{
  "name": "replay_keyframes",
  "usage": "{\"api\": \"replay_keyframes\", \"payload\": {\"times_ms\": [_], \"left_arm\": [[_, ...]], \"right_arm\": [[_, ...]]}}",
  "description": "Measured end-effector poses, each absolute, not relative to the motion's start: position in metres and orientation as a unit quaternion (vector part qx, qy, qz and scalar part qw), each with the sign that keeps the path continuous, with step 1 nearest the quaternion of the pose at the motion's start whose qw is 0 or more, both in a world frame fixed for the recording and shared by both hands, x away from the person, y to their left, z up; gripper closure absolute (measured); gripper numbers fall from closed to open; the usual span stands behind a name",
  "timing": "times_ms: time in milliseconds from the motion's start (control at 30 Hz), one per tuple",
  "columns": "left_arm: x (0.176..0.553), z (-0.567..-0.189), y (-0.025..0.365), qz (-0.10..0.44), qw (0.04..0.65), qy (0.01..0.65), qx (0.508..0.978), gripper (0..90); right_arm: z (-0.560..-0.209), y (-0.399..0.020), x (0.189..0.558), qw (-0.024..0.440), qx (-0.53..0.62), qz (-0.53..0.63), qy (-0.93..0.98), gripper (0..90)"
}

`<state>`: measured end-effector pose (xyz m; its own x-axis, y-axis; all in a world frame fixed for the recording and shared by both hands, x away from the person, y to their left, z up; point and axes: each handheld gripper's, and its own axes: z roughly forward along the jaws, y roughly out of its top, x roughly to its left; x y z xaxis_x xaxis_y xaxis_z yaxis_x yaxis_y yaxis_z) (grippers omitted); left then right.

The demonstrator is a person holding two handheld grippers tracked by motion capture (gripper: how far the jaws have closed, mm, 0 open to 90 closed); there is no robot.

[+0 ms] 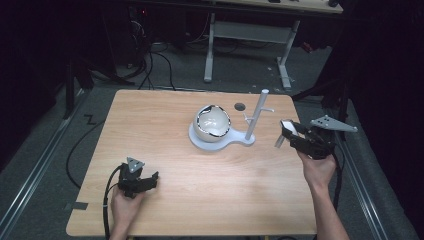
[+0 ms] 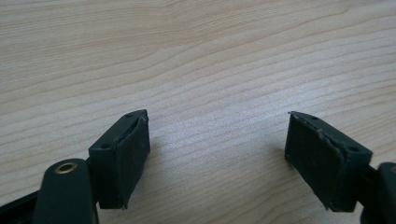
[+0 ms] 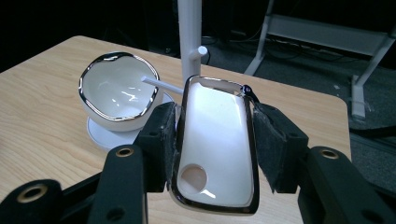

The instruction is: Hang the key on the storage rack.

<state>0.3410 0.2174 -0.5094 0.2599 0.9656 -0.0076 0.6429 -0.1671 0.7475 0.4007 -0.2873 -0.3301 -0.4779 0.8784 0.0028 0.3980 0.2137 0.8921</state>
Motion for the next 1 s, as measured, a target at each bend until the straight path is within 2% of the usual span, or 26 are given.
{"api": "replay_keyframes", "payload": {"times_ms": [1000], "left_arm": [[0.341, -0.509, 0.217, 0.247, 0.326, 0.557, 0.723, 22.5]], "right_arm": [[-0.3, -0.274, 0.415, 0.253, 0.405, 0.486, 0.732, 51.3]]}}
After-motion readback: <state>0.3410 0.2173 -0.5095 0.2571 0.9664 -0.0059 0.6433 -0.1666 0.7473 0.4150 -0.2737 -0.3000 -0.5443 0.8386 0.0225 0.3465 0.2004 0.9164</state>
